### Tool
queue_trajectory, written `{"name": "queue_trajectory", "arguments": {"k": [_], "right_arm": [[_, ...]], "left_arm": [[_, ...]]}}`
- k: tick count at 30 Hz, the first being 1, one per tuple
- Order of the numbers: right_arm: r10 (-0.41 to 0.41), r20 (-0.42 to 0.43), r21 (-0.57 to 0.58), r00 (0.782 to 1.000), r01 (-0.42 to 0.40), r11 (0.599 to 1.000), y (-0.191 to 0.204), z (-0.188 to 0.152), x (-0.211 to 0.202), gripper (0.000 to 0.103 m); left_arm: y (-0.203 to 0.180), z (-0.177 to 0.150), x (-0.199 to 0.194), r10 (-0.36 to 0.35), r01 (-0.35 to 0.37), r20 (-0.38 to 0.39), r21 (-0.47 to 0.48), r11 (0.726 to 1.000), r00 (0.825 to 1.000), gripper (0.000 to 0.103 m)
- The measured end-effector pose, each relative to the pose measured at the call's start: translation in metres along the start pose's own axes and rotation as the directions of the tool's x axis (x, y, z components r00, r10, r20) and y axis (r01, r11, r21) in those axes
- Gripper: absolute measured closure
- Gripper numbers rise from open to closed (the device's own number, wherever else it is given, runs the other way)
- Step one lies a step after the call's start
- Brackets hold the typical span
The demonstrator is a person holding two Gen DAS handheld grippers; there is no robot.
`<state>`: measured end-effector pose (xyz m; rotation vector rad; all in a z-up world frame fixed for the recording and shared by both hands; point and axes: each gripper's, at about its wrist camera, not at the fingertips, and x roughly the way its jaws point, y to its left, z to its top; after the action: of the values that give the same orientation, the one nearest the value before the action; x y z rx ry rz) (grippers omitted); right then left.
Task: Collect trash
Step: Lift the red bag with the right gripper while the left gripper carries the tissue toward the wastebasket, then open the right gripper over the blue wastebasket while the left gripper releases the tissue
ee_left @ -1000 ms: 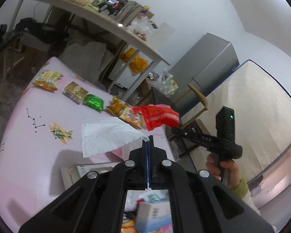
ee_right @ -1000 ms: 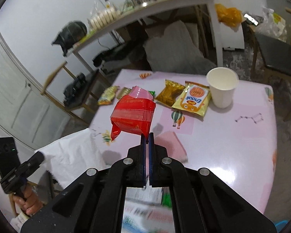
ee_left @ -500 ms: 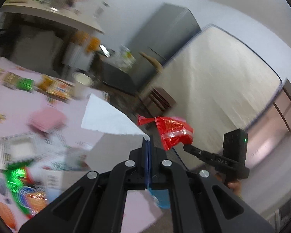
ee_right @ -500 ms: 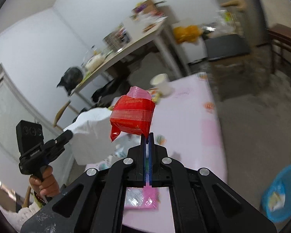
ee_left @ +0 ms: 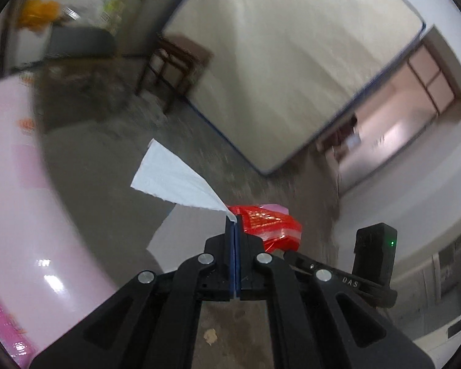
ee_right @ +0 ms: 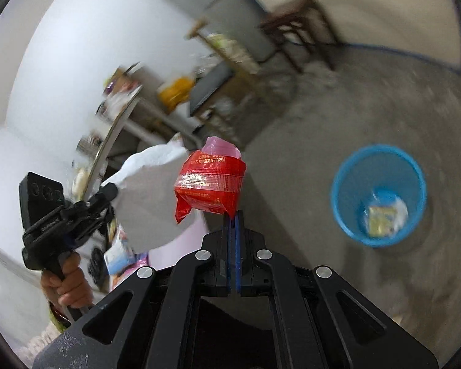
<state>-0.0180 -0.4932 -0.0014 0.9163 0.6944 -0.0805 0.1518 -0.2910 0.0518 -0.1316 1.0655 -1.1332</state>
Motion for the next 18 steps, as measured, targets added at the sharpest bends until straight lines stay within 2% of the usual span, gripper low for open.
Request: {"name": "queue_trajectory", "arguments": {"k": [5, 9, 15, 16, 17, 18], "right_arm": [[-0.028, 0.031, 0.186, 0.999, 0.022, 0.982, -0.075, -0.013, -0.001, 0.102], [-0.065, 0.031, 0.304, 0.997, 0.053, 0.951, -0.129, -0.019, 0.007, 0.102], [-0.093, 0.019, 0.440, 0.995, 0.076, 0.895, -0.186, -0.015, 0.039, 0.102], [-0.098, 0.019, 0.455, 0.995, 0.078, 0.887, -0.194, -0.012, 0.049, 0.102], [-0.100, 0.021, 0.470, 0.995, 0.078, 0.879, -0.201, -0.015, 0.047, 0.101], [-0.100, 0.022, 0.490, 0.995, 0.076, 0.868, -0.210, -0.016, 0.052, 0.097]], "left_arm": [[-0.020, -0.010, 0.109, -0.002, 0.001, -0.142, -0.003, 1.000, 0.990, 0.103], [-0.023, -0.017, 0.192, 0.001, -0.005, -0.245, -0.016, 1.000, 0.970, 0.103], [-0.011, -0.024, 0.281, 0.065, -0.079, -0.303, -0.035, 0.996, 0.951, 0.103], [-0.006, -0.027, 0.294, 0.070, -0.090, -0.316, -0.052, 0.995, 0.946, 0.098], [0.002, -0.029, 0.308, 0.089, -0.119, -0.344, -0.067, 0.991, 0.935, 0.091], [0.011, -0.033, 0.311, 0.109, -0.145, -0.356, -0.078, 0.986, 0.928, 0.065]]}}
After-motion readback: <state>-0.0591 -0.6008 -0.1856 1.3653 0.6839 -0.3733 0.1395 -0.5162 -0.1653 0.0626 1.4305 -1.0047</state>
